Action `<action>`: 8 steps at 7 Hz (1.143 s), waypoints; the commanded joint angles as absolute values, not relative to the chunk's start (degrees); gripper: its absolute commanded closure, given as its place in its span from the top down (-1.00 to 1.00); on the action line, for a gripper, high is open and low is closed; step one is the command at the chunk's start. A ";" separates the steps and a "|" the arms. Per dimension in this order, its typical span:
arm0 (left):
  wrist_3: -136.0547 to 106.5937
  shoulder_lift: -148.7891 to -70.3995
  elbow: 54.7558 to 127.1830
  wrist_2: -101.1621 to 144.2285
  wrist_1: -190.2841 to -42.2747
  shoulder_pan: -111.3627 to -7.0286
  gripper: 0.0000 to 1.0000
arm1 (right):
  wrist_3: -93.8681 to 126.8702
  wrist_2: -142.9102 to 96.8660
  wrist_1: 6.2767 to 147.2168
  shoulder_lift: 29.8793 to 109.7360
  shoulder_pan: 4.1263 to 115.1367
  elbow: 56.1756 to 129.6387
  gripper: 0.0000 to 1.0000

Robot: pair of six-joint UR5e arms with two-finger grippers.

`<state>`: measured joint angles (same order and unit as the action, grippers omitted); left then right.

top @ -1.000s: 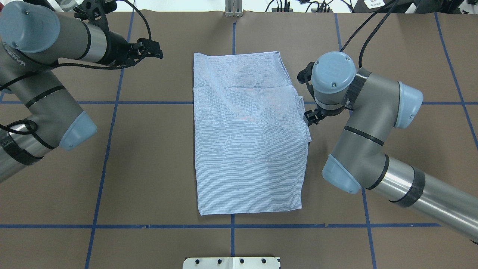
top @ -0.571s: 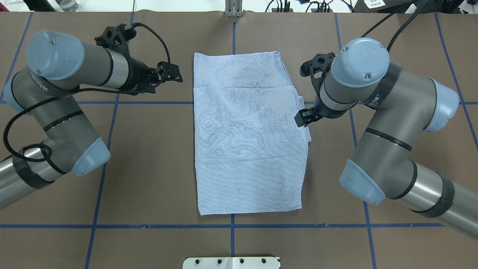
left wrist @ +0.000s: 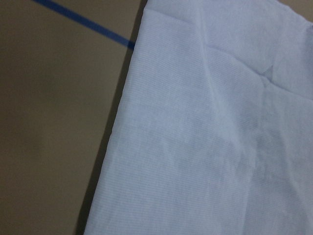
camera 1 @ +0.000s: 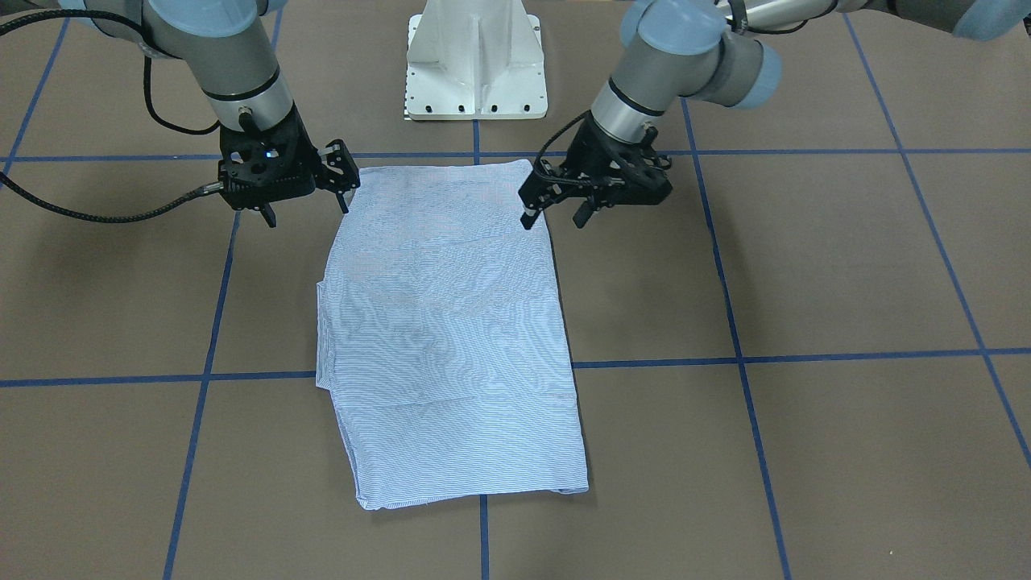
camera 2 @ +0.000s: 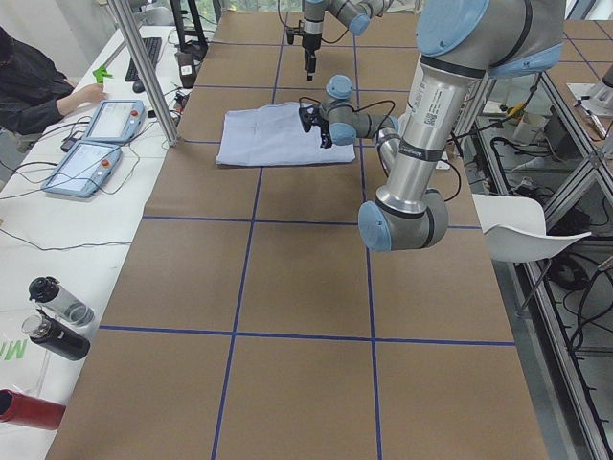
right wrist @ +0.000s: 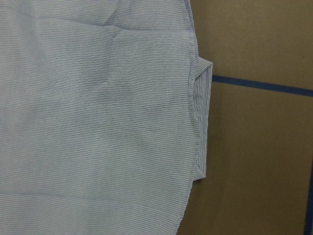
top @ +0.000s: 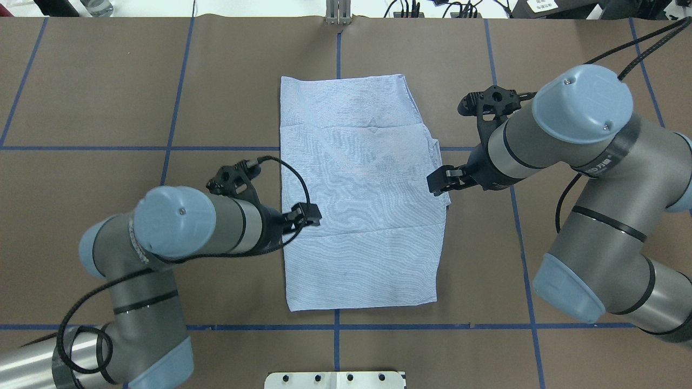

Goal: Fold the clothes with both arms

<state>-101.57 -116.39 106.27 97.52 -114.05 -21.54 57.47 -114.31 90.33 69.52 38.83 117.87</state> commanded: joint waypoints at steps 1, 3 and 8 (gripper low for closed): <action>-104.33 -114.44 106.52 94.75 -112.68 -16.27 0.81 | 62.13 -116.27 86.66 71.10 38.67 118.74 1.00; -104.41 -112.77 106.35 94.66 -112.33 -14.51 0.75 | 62.14 -116.28 86.66 71.10 38.67 119.00 1.00; -104.41 -113.38 105.38 94.83 -112.24 -11.44 0.34 | 62.14 -116.28 86.66 71.02 38.67 119.09 1.00</action>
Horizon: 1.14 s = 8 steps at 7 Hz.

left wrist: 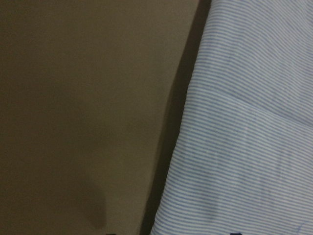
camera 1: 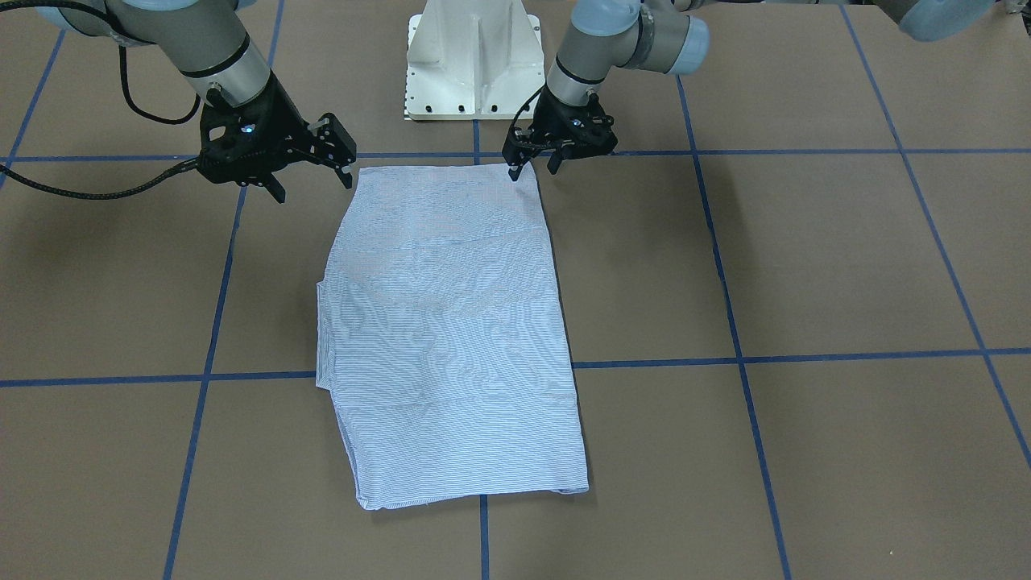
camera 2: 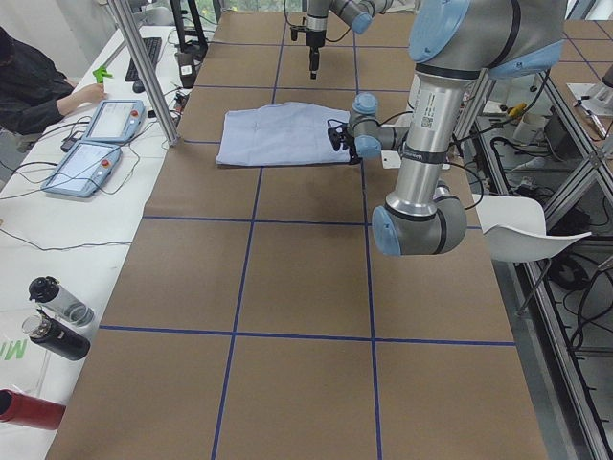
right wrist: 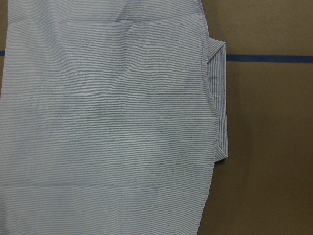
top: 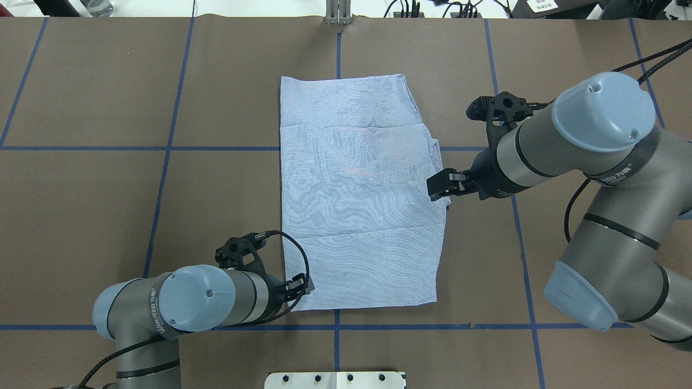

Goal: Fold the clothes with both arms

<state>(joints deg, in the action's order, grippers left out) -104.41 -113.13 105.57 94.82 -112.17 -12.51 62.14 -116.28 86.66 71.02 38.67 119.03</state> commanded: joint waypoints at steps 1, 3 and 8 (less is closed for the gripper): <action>-104.41 -113.38 105.29 94.83 -112.15 -11.43 0.28 | 62.14 -116.28 86.66 71.02 38.67 119.00 1.00; -104.41 -113.64 104.42 94.83 -112.24 -11.34 0.26 | 62.14 -116.28 86.66 71.02 38.67 118.92 1.00; -104.41 -114.17 104.24 94.83 -112.24 -11.34 -0.25 | 62.14 -116.46 86.66 71.10 38.76 119.62 1.00</action>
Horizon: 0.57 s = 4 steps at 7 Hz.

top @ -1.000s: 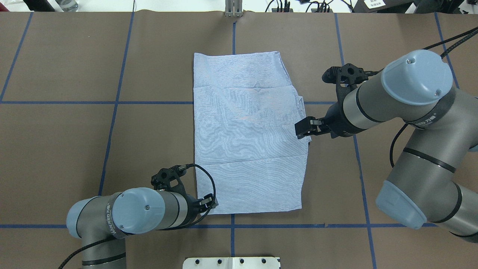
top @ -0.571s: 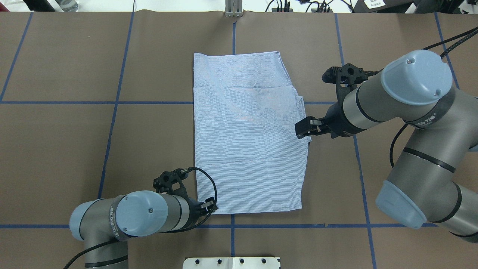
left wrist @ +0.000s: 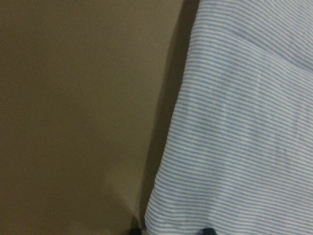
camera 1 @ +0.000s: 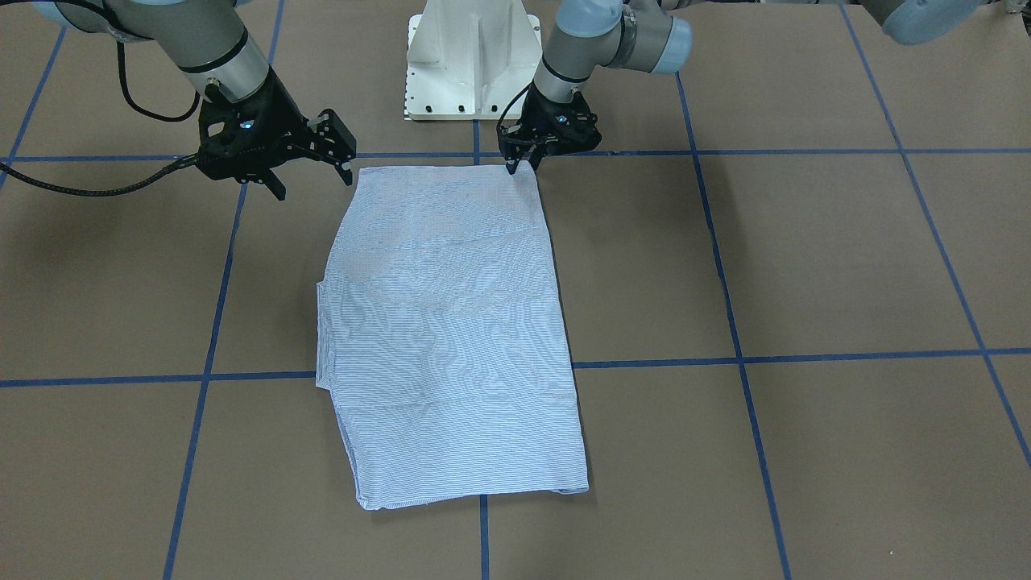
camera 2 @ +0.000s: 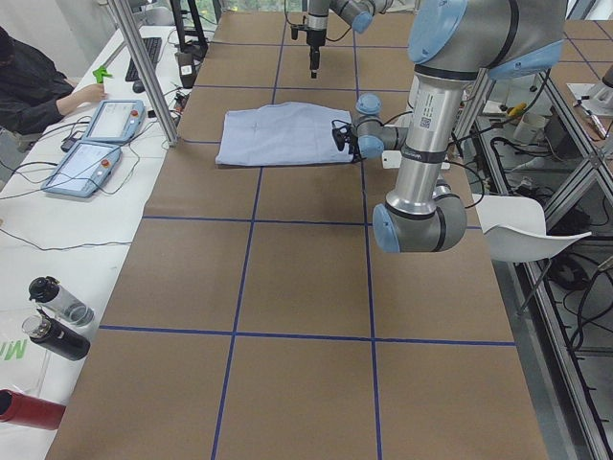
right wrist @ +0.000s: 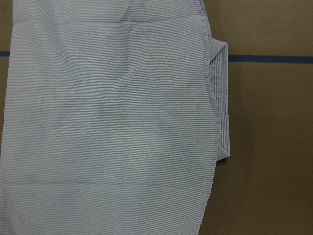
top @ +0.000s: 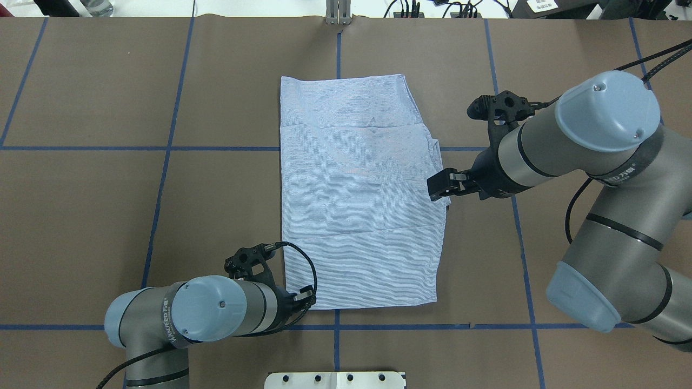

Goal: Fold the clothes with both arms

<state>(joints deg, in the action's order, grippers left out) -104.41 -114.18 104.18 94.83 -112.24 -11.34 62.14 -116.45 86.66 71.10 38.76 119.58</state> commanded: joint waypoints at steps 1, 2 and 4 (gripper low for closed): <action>-104.41 -114.17 104.33 94.83 -112.24 -11.34 -0.56 | 62.14 -116.46 86.66 71.10 38.76 119.62 1.00; -104.41 -114.17 104.59 94.83 -112.24 -11.34 -0.80 | 62.14 -116.46 86.66 71.02 38.76 119.62 1.00; -104.24 -114.17 105.03 94.83 -112.24 -11.42 -1.00 | 62.14 -116.46 86.66 71.10 38.76 119.53 1.00</action>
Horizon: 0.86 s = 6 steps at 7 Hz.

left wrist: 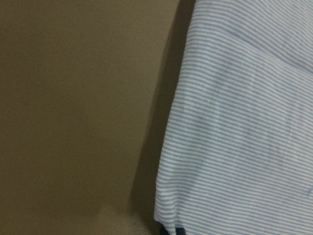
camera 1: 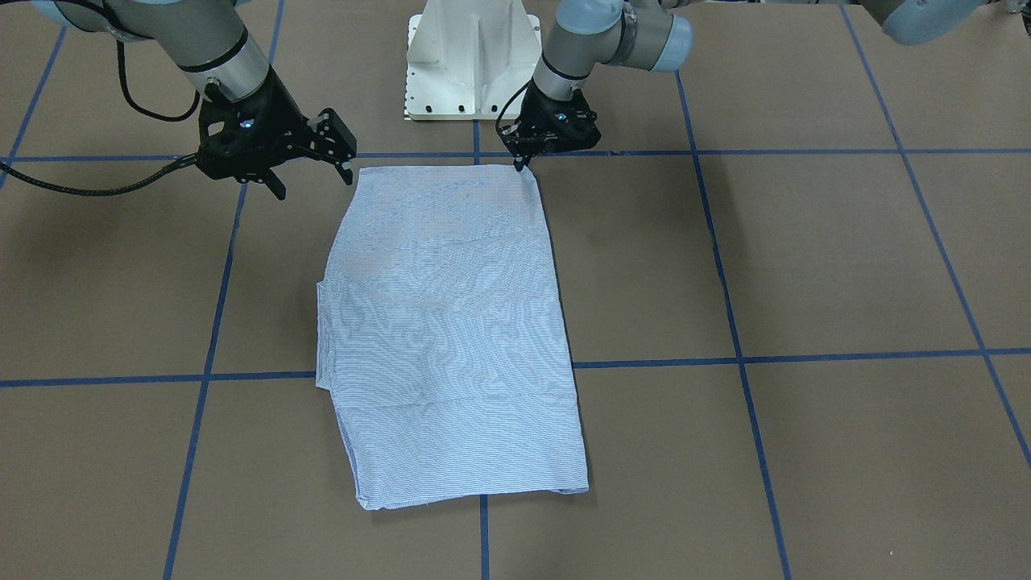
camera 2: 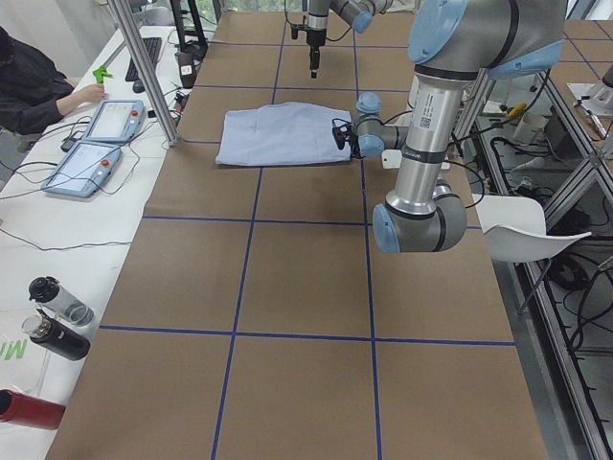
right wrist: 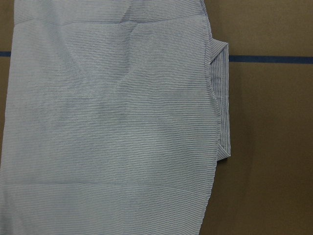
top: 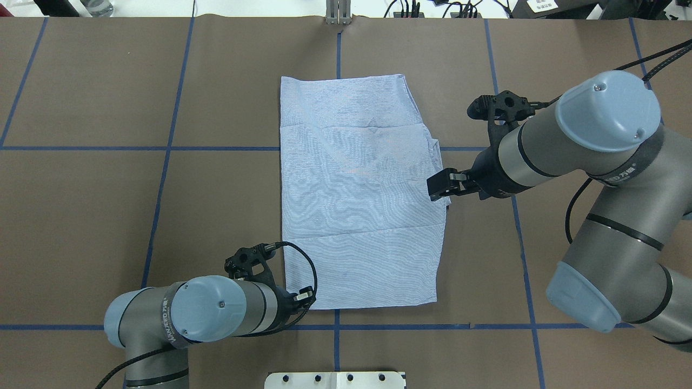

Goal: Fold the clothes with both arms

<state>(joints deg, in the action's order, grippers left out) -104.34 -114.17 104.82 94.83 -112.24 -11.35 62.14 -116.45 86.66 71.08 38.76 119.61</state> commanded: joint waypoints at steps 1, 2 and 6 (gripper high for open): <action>-104.24 -114.17 105.29 94.92 -112.24 -11.43 -1.00 | 62.14 -116.46 86.66 71.10 38.76 119.53 1.00; -104.24 -114.17 105.64 95.01 -112.24 -11.60 -1.00 | 62.14 -116.46 86.66 71.10 38.76 119.62 1.00; -104.15 -114.17 106.87 95.10 -112.06 -13.00 -1.00 | 70.97 -115.32 86.66 70.23 36.23 119.27 1.00</action>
